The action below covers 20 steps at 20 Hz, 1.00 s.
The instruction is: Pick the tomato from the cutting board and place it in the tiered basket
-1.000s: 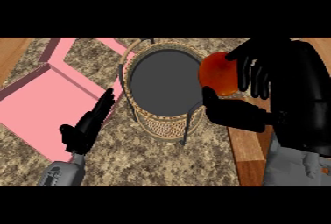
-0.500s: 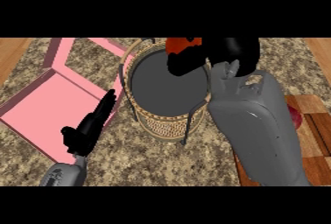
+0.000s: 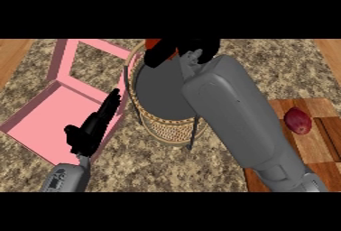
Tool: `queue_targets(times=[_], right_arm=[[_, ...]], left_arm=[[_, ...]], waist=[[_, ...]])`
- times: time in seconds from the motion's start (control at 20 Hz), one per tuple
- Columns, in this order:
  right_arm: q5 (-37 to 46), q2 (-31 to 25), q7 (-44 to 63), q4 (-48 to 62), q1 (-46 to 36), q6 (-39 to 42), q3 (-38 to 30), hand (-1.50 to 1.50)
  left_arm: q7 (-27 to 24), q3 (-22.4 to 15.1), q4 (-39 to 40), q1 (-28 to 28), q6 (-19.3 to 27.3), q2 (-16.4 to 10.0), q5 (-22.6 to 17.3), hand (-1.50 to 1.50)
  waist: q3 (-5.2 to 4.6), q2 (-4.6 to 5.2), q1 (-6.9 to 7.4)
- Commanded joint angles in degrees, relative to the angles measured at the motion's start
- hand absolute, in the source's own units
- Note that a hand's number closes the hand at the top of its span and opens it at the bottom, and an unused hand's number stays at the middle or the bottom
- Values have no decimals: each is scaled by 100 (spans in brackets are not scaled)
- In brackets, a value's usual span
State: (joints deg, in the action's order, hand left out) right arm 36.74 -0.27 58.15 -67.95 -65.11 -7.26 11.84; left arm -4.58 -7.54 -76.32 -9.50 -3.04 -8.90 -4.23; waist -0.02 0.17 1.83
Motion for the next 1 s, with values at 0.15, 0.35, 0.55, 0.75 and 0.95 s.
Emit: queue_targets(times=[0.15, 0.35, 0.55, 0.75, 0.95], right_arm=[[-1223, 25, 803, 512, -421, -1027, -135, 150], [-1978, 25, 639, 740, -56, -1515, -247, -150], [-2166, 22, 578, 579, -134, -2163, -208, -150], [-1238, 8, 790, 205, -30, -2700, -91, -150], [-354, -574, 1052, 329, -122, -2876, -206, -150]], left_arm=[[-204, -86, 21, 209, -35, 34, 114, 0], [-272, 26, 238, 136, -110, 38, 22, 0], [-272, 116, 106, 142, -298, -80, -92, 0], [53, 182, -336, 420, -255, -172, -172, 0], [-106, 304, 139, 188, -139, -141, -74, 0]], waist=[[-4, -3, 44], [-5, 25, 53], [-3, -7, -26], [2, -78, -164], [-7, -97, -357]])
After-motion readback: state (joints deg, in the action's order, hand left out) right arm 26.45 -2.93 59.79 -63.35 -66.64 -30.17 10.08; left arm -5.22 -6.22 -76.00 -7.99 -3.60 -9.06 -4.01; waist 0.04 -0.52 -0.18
